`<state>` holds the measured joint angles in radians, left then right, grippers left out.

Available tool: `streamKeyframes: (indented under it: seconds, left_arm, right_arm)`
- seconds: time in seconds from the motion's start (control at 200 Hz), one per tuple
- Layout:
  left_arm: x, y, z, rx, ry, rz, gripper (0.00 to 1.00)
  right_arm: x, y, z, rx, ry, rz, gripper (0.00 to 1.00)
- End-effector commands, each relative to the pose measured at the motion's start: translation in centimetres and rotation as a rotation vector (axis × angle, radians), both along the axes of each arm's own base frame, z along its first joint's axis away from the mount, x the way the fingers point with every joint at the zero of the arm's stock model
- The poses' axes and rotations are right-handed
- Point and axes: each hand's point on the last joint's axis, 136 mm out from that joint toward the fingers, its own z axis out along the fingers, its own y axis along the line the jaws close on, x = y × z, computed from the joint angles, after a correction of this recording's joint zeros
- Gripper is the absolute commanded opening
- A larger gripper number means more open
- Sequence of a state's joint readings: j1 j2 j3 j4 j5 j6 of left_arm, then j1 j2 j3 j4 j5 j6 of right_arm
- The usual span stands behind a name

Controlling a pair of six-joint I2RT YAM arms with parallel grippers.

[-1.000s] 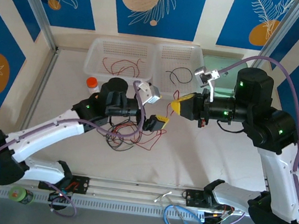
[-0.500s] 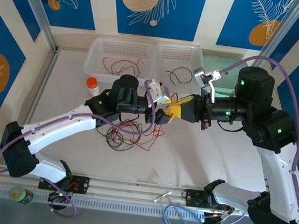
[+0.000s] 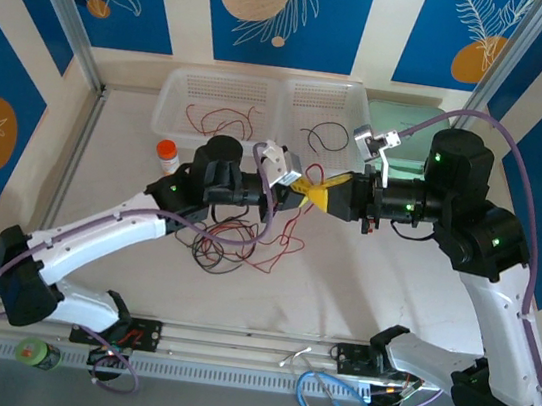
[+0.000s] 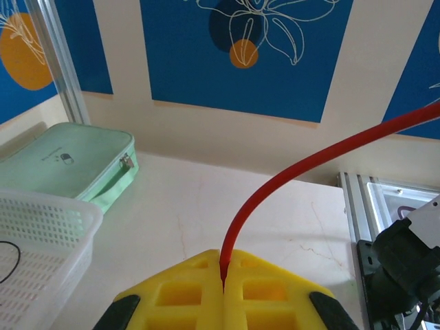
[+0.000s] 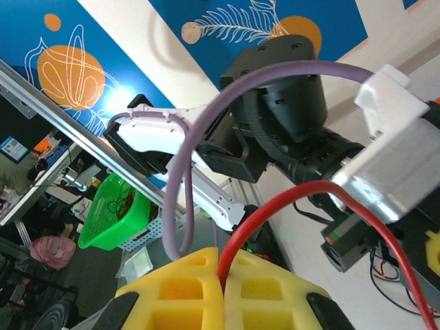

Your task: Untangle the cables

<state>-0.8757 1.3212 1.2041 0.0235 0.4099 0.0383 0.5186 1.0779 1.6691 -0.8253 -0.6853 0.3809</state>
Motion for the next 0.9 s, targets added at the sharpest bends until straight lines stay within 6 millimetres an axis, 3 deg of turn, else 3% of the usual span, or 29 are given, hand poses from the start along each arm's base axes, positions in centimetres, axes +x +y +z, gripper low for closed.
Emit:
streamKeyframes:
  seconds: [0.0, 0.09, 0.18, 0.305, 0.41, 0.485, 0.645, 0.895]
  left_arm:
    - [-0.5, 0.8, 2.7, -0.068, -0.041, 0.032, 0.0]
    - [-0.2, 1.4, 3.4, -0.074, -0.038, 0.073, 0.0]
    - [-0.1, 2.1, 4.2, -0.079, -0.041, 0.106, 0.0]
    - [-0.1, 2.8, 4.8, -0.084, -0.048, 0.133, 0.0]
    - [0.1, 3.1, 4.9, -0.085, -0.051, 0.151, 0.0]
    - [0.2, 3.2, 5.0, -0.08, -0.05, 0.164, 0.0]
    - [0.6, 3.6, 5.4, -0.073, -0.053, 0.196, 0.0]
    - [0.7, 4.4, 6.2, -0.08, -0.06, 0.232, 0.0]
  right_arm:
    - [0.2, -0.3, 0.2, 0.022, 0.01, -0.022, 0.06]
    - [1.5, -0.6, -1.2, -0.003, 0.043, -0.092, 0.28]
    - [3.2, -1.1, -3.4, -0.042, 0.087, -0.184, 0.58]
    - [5.3, -2.2, -6.8, -0.099, 0.119, -0.337, 0.78]
    - [6.3, -3.7, -9.9, -0.135, 0.106, -0.464, 0.84]
    - [5.9, -4.2, -11.9, -0.136, 0.056, -0.488, 0.87]
    - [5.3, -3.9, -17.2, -0.169, -0.038, -0.491, 0.91]
    - [6.8, -1.8, -24.6, -0.334, -0.053, -0.49, 0.9]
